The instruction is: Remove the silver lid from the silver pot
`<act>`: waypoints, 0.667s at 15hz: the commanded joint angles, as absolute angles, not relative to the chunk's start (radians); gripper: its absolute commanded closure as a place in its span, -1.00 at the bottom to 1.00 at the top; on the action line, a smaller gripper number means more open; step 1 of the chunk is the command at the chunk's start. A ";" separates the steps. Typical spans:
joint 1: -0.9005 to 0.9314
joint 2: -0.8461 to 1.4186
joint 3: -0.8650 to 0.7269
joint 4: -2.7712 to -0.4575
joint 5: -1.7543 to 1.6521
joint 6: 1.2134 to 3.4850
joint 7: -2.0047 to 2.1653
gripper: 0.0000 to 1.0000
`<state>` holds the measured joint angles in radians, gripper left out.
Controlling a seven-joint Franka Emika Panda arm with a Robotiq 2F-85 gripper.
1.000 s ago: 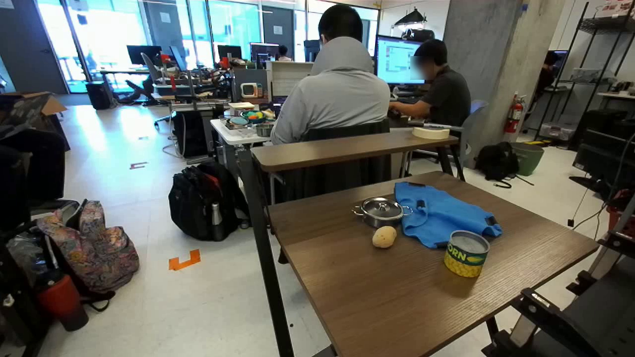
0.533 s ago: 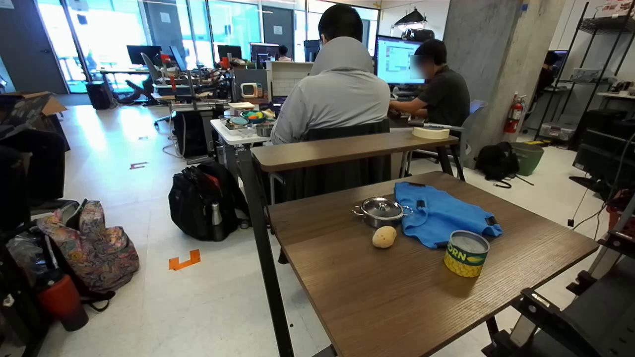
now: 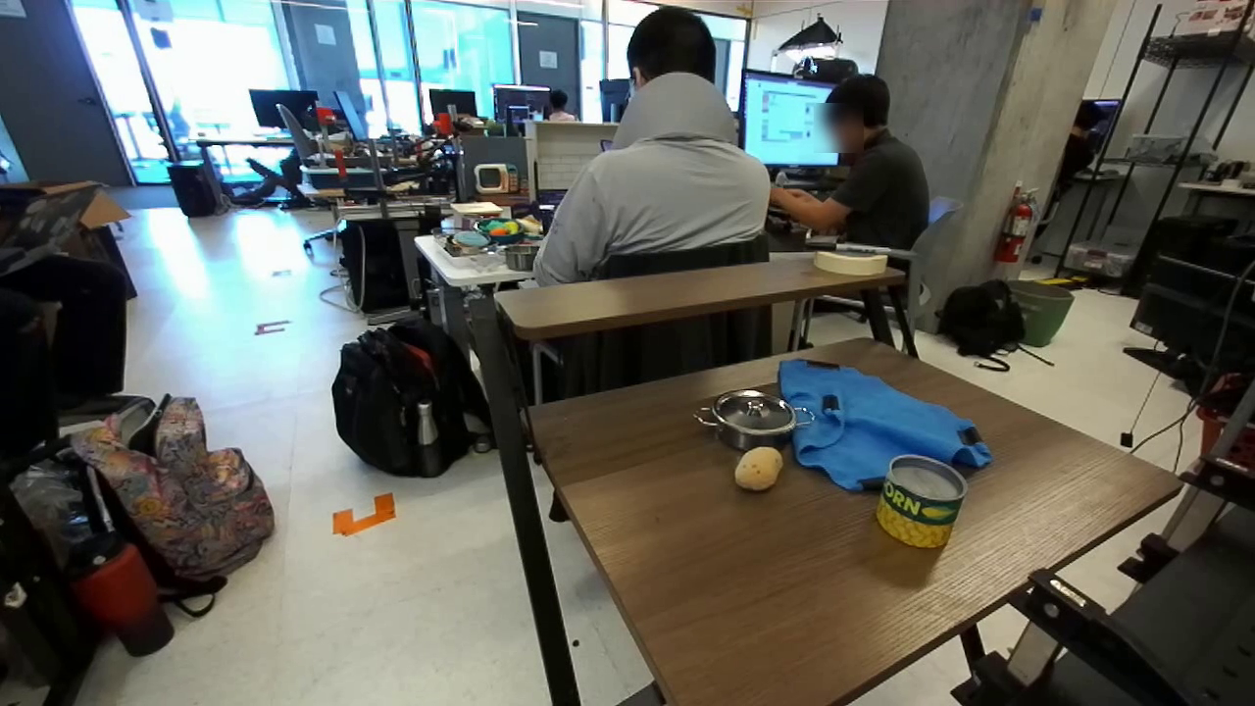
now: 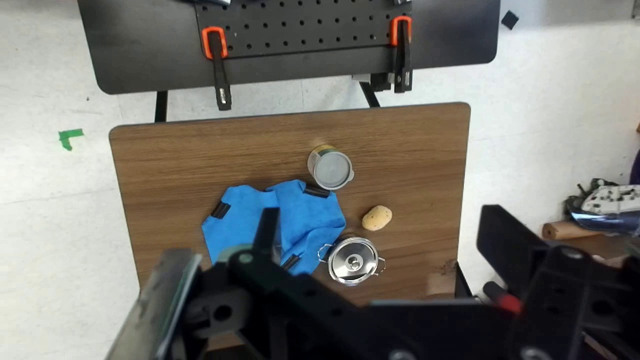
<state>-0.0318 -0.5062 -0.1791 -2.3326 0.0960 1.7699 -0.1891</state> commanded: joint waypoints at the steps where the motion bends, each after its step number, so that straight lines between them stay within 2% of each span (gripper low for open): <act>1: -0.013 -0.447 -0.055 -2.380 0.088 1.896 -0.074 -1.00; 6: 0.030 -0.270 0.053 -2.362 0.093 2.128 0.067 -1.00; 10: 0.037 -0.073 0.086 -2.331 0.075 2.436 0.148 -1.00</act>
<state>0.0339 -0.2205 0.0738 -2.3858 0.0938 2.2654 0.0967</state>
